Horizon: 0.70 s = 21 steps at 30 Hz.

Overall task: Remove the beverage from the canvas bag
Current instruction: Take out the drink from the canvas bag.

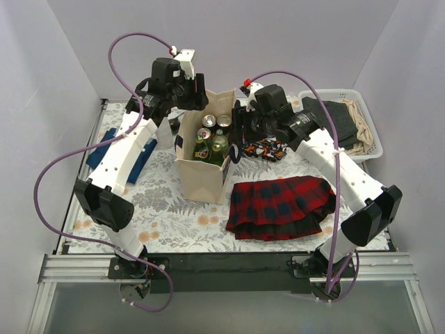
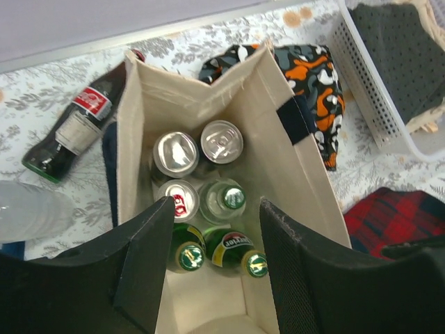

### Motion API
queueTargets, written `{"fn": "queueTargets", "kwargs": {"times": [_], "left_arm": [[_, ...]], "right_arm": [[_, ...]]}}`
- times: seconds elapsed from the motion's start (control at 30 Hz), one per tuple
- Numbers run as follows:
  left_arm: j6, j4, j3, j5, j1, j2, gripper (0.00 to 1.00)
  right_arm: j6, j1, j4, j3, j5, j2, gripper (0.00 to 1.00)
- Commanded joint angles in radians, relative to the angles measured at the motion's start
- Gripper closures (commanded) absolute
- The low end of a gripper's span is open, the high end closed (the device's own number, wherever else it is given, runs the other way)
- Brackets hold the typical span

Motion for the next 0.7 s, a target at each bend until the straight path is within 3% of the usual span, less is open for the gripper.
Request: {"fn": "queueTargets", "kwargs": {"times": [0.0, 0.3, 0.67], "left_arm": [[0.010, -0.059, 0.032, -0.004, -0.023, -0.009, 0.49], [0.021, -0.183, 0.086, -0.006, -0.069, 0.018, 0.51], [-0.043, -0.227, -0.075, -0.070, -0.147, -0.072, 0.59]], "right_arm": [[0.001, -0.004, 0.050, -0.015, -0.034, -0.030, 0.34], [0.005, -0.013, 0.077, -0.036, -0.054, -0.027, 0.34], [-0.004, -0.021, 0.097, -0.070, -0.080, -0.035, 0.34]]}}
